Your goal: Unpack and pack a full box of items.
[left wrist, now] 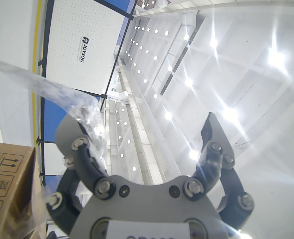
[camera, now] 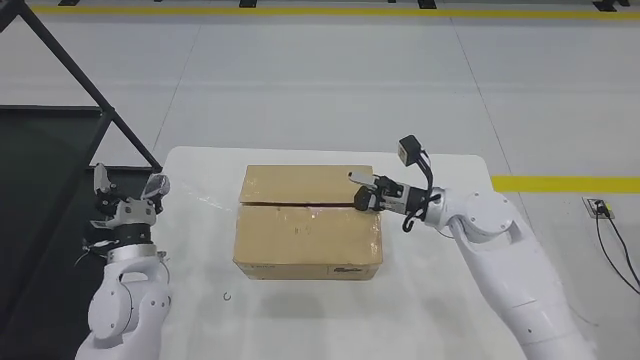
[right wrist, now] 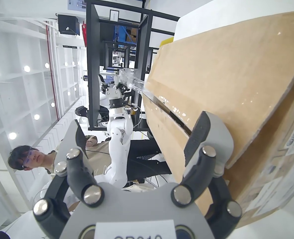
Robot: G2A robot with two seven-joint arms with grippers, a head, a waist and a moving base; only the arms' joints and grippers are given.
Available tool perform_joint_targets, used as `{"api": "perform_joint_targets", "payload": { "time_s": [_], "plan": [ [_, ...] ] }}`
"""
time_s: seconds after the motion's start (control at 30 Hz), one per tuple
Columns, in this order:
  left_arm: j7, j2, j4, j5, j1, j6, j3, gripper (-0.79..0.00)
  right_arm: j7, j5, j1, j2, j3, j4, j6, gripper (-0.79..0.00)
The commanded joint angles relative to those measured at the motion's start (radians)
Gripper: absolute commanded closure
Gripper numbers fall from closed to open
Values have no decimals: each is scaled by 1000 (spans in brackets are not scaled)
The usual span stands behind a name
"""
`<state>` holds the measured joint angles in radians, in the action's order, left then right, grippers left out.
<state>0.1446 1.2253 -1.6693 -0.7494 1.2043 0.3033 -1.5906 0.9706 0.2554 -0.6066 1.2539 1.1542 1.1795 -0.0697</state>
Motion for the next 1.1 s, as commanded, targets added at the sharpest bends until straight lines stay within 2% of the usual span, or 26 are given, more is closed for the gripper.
{"api": "perform_joint_targets", "payload": {
  "time_s": [0.0, 0.23, 0.6, 1.07],
  "plan": [
    [10, 2, -21, 29, 21, 21, -2, -785, -8, 4, 4, 1, -2, -10, 1, -785],
    [54, 10, -69, 117, 48, 60, -6, -785, -29, -1, 14, 3, -14, -22, 16, -785],
    [73, 20, -122, 201, 16, 35, -8, -785, -27, -2, 14, 3, -27, -28, 26, -785],
    [21, 36, -226, 277, -7, -41, 81, -785, -79, -19, -26, -8, 1, 28, 61, -785]
  ]
}}
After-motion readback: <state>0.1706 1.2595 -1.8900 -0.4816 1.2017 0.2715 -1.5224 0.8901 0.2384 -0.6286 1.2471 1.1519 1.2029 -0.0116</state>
